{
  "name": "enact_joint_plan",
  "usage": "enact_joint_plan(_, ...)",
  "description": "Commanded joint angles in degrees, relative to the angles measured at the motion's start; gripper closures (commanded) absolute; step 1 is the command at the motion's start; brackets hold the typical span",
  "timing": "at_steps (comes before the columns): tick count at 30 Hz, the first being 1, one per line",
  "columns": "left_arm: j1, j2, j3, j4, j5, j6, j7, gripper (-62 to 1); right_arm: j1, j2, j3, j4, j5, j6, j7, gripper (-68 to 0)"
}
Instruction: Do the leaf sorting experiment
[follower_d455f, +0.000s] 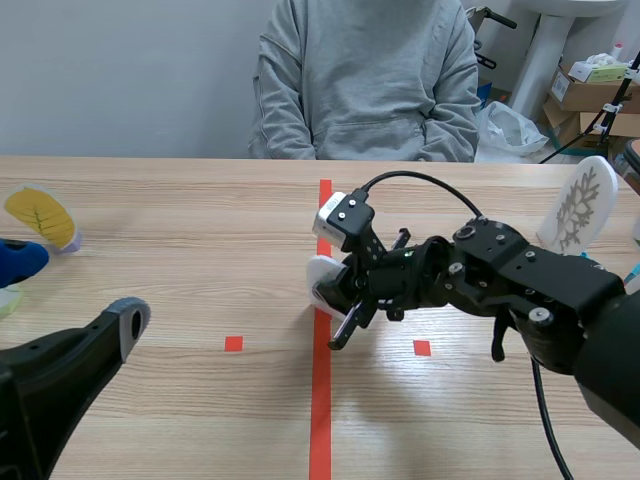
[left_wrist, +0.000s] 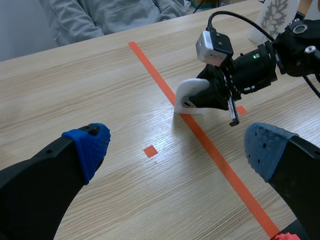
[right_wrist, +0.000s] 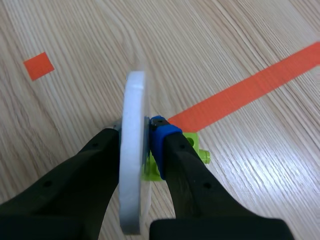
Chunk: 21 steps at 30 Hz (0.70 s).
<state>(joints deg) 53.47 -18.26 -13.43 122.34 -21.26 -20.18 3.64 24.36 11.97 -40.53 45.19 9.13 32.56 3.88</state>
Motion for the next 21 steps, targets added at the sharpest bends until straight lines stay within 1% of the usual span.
enact_joint_plan(1,-0.17,0.15,-0.15,0.09,-0.46,-0.13,-0.79,-57.2,-0.81,1.36,1.84,4.24,1.90,0.02,-0.26,-1.9)
enact_joint_plan(4,-0.20,0.15,-0.15,0.09,-0.63,-0.13,-0.81,-57.2,-4.37,2.97,4.94,10.56,2.32,-0.02,-2.82,-1.9)
enact_joint_plan(7,-0.20,0.15,-0.15,0.09,-0.63,-0.13,-0.81,-57.2,-9.27,4.20,9.05,17.03,2.34,-0.79,-5.51,-1.9)
enact_joint_plan(12,-0.20,0.15,-0.15,0.09,-0.63,-0.13,-0.79,-57.2,-17.68,5.68,16.79,26.23,2.34,-4.59,-8.90,-1.9)
enact_joint_plan(14,-0.20,0.15,-0.15,0.09,-0.63,-0.13,-0.79,-57.2,-20.79,5.97,20.24,29.16,2.29,-6.67,-10.05,-1.9)
enact_joint_plan(16,-0.20,0.15,-0.15,0.09,-0.63,-0.13,-0.79,-57.2,-23.37,5.97,23.91,30.75,2.34,-7.80,-10.67,-1.9)
enact_joint_plan(18,-0.20,0.15,-0.15,0.09,-0.63,-0.13,-0.79,-57.2,-25.14,5.95,26.99,30.88,3.34,-8.31,-10.67,-1.9)
enact_joint_plan(21,-0.20,0.13,-0.15,0.09,-0.63,-0.13,-0.79,-57.2,-26.93,5.97,30.73,30.88,3.34,-10.21,-10.86,-1.9)
